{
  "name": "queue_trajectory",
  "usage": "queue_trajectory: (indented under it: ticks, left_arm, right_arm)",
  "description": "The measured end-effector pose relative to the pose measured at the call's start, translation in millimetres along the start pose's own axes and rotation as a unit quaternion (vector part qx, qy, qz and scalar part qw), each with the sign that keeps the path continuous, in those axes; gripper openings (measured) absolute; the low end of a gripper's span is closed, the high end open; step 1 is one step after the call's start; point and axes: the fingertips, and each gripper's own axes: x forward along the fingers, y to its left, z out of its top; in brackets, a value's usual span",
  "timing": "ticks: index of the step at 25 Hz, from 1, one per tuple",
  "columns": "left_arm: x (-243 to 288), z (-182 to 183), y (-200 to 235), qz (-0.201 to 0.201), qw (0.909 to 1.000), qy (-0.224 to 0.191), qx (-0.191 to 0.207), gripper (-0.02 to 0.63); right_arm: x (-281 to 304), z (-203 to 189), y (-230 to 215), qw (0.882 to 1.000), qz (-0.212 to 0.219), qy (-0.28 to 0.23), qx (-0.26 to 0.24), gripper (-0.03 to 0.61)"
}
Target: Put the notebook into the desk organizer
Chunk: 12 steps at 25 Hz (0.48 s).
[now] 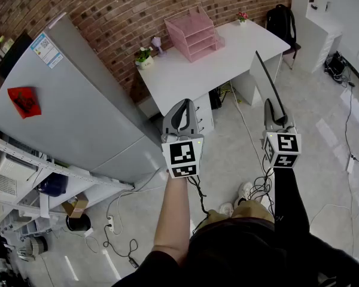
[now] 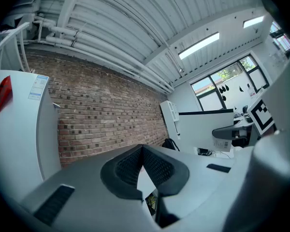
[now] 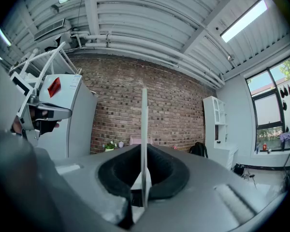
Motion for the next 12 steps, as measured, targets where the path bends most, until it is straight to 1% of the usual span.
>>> queue_trajectory:
  ticks: [6,12]
  left_arm:
    - [-7.2,-2.7,-1.0,-0.008,0.9999,0.007,-0.005,0.009]
    - [0.5,-4.8,-6.2,-0.02,0.9998,0.007,-0.003,0.009]
  right_arm:
    - [-11.0,-4.1,4.1,1.0,0.001,0.011,-0.002,0.009]
    - [-5.6,-5.8,-3.7,1.0,-0.008,0.004,0.009,0.009]
